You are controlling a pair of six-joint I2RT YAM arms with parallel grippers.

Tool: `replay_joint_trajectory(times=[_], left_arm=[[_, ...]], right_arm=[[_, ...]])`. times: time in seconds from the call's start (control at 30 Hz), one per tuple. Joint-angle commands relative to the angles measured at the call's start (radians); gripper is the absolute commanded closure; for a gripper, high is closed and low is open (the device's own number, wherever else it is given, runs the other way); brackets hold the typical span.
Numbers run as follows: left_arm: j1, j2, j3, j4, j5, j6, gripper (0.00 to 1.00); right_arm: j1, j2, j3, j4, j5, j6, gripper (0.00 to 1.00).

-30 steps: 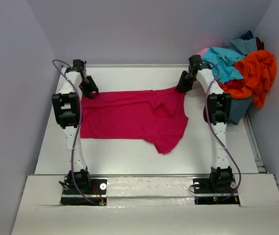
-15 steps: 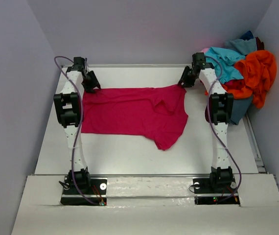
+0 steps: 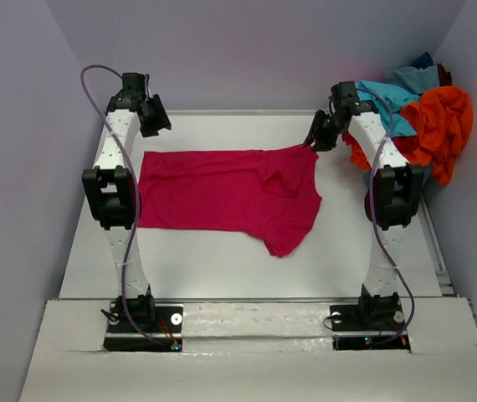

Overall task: Fold and stack the t-shirts
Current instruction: Fold the tshirt

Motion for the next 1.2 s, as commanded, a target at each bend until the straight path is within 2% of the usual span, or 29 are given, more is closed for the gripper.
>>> replay_joint_trajectory(times=[0.0, 0.33, 0.87, 1.17], left_arm=[[0.011, -0.026, -0.052, -0.094, -0.142, 0.008, 0.43], [0.011, 0.043, -0.098, -0.108, -0.111, 0.0, 0.44], [0.02, 0.088, -0.082, -0.117, -0.128, -0.007, 0.44], [0.02, 0.091, -0.085, -0.117, -0.127, -0.007, 0.44]], right_arm=[[0.059, -0.108, -0.175, -0.023, 0.016, -0.029, 0.58], [0.104, -0.189, -0.444, 0.05, 0.045, -0.025, 0.58], [0.104, -0.191, -0.513, 0.078, 0.021, 0.002, 0.58], [0.104, -0.119, -0.446, 0.107, -0.013, 0.011, 0.58]])
